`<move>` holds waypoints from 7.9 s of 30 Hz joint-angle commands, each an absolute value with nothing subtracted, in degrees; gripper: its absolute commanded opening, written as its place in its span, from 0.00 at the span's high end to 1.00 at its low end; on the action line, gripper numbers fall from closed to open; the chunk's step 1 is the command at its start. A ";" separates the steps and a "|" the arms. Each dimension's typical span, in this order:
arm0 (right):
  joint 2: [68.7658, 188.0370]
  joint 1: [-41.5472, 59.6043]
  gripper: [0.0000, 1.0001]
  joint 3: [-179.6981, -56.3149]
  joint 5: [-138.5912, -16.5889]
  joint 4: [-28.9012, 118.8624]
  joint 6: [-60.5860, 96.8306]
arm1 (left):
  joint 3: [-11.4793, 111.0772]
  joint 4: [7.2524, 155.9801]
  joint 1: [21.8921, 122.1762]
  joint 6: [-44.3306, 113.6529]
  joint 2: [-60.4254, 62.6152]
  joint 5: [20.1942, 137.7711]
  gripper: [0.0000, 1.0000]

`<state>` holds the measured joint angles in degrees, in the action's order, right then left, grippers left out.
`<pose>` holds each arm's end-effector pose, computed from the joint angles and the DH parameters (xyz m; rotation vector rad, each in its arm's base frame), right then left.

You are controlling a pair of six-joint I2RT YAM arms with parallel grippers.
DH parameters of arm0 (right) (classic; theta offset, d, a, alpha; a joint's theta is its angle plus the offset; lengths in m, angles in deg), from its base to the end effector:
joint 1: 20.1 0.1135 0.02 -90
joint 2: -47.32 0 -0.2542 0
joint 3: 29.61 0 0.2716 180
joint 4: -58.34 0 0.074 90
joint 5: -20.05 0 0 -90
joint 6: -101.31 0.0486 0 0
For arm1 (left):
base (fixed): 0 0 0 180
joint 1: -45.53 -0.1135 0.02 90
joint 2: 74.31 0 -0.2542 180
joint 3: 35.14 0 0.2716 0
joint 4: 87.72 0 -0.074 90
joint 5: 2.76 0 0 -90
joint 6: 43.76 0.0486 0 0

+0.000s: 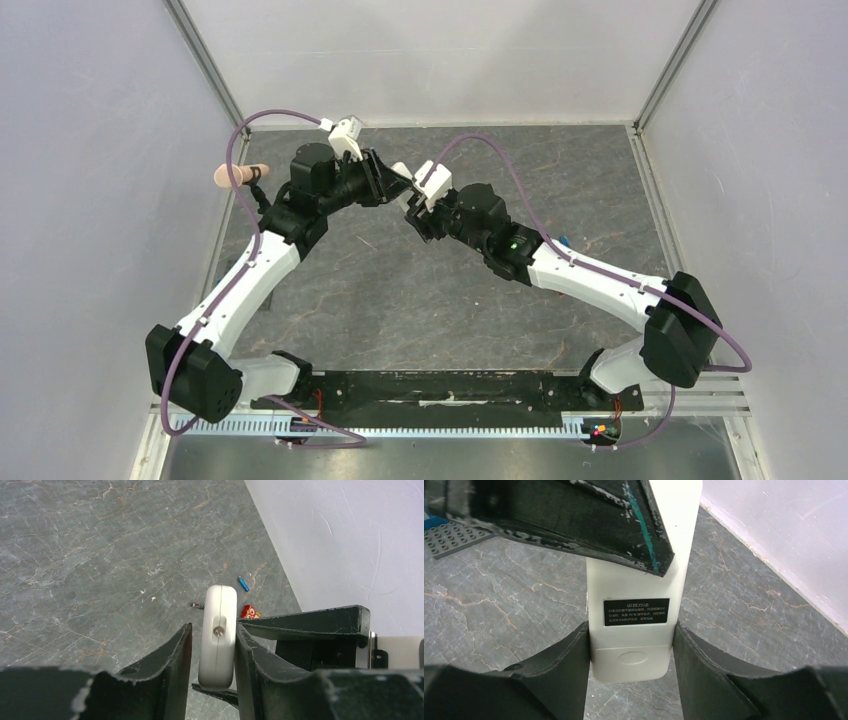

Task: Load the batteries into the remote control

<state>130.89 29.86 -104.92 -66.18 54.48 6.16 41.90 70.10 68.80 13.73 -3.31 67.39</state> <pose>0.2470 0.2889 0.3014 -0.7943 1.6263 0.5022 0.2896 -0.1425 0.3492 0.0980 1.9536 -0.9818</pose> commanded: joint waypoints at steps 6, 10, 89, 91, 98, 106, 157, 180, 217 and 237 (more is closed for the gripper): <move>128.96 30.02 0.47 -105.48 -67.60 56.57 6.34 | 45.11 69.08 68.99 15.50 -1.82 64.52 0.98; 126.58 28.65 0.14 -104.19 -69.48 57.68 10.79 | 46.02 69.14 68.96 14.98 -2.97 66.63 0.98; 141.89 13.29 0.59 -100.06 -99.18 95.45 93.78 | 36.77 91.39 57.66 -9.66 -11.31 62.00 0.98; 142.08 13.24 0.63 -100.68 -99.04 93.85 93.08 | 36.60 89.37 57.64 -6.06 -11.32 63.07 0.98; 142.38 13.30 0.67 -106.30 -98.96 78.37 85.28 | 35.76 85.14 57.92 3.37 -13.02 65.33 0.98; 144.15 13.30 0.82 -111.86 -100.46 67.54 79.99 | 35.08 81.39 58.93 12.14 -13.27 69.77 0.98; 134.45 12.17 0.18 -99.07 -104.28 75.45 58.23 | 35.56 79.25 59.20 4.57 -16.09 66.28 0.98; 138.57 12.33 0.57 -103.45 -106.39 108.96 92.96 | 34.78 97.11 59.25 -20.69 -15.10 55.55 0.96; 137.59 7.43 0.39 -110.70 -115.87 78.07 73.93 | 36.73 85.90 55.16 -1.75 -9.57 35.60 0.98; 137.95 1.73 0.38 -108.20 -53.56 22.84 38.71 | 29.93 78.37 52.75 8.76 -12.79 56.79 0.98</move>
<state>135.46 2.64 -107.21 -67.53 30.44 43.69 29.70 76.33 52.89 5.84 -12.01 55.32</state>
